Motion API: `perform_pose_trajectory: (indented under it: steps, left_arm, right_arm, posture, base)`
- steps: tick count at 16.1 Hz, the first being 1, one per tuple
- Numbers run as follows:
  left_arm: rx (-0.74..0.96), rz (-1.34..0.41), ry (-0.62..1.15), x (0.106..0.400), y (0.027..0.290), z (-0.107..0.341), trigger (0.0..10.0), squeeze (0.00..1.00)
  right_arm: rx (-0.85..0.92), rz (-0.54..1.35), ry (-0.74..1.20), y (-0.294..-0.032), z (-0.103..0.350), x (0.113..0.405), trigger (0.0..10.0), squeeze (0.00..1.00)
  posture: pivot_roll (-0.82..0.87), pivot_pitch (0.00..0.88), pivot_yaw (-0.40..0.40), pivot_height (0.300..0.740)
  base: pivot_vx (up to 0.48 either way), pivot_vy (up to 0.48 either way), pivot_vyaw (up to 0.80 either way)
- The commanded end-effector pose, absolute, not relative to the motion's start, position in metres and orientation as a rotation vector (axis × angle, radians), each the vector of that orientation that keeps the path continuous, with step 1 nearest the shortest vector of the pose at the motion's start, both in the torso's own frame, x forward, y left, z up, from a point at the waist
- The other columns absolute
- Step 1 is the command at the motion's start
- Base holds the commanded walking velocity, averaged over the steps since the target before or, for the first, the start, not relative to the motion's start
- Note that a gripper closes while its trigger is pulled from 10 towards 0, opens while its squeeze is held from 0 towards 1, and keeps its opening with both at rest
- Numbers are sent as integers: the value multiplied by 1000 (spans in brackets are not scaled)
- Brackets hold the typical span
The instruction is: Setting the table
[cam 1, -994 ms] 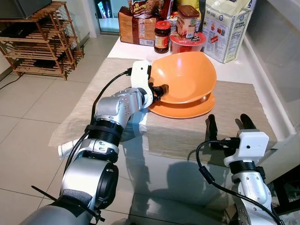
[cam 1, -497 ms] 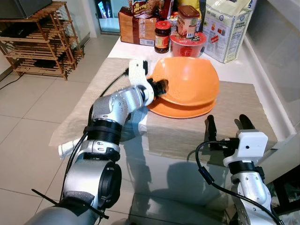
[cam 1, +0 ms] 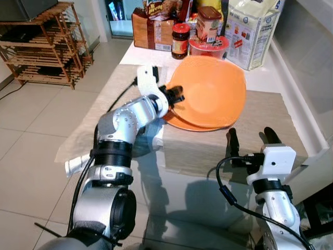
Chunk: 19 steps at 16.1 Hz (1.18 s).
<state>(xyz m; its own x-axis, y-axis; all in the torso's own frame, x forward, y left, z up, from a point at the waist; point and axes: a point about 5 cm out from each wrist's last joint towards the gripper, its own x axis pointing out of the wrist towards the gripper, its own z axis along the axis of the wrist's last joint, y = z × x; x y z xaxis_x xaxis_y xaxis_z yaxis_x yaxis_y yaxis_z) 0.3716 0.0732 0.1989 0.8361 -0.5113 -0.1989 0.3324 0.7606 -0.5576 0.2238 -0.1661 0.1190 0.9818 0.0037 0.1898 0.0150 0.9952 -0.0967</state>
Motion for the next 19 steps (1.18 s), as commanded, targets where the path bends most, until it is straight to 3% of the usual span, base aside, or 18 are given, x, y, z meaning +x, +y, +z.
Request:
perform_pose_trajectory:
  steps: [1, 4, 9, 12, 19]
  left_arm:
    - [-435, -437, 274, 372, 83, 205, 0, 0]
    - [-216, -401, 96, 366, 101, 211, 0, 0]
    - [-302, -360, -31, 352, 109, 224, 0, 0]
    - [-127, -407, -210, 337, 105, 242, 0, 0]
    - [34, -408, -261, 318, 117, 222, 0, 0]
  right_arm:
    - [-92, -12, -190, -167, 120, 223, 10000, 0]
    - [-92, -13, -188, -166, 120, 224, 10000, 0]
    - [-90, -5, -186, -166, 119, 225, 10000, 0]
    - [-91, -6, -189, -166, 119, 226, 10000, 0]
    - [-95, -8, -196, -167, 120, 227, 10000, 0]
  posture:
    - [-121, 11, 38, 740]
    - [-114, 12, 39, 740]
    - [-102, 10, 35, 740]
    - [-101, 8, 36, 740]
    - [-92, 6, 27, 740]
  base:
    - [0, 0, 0]
    - [0, 0, 0]
    - [0, 0, 0]
    - [0, 0, 0]
    - [0, 0, 0]
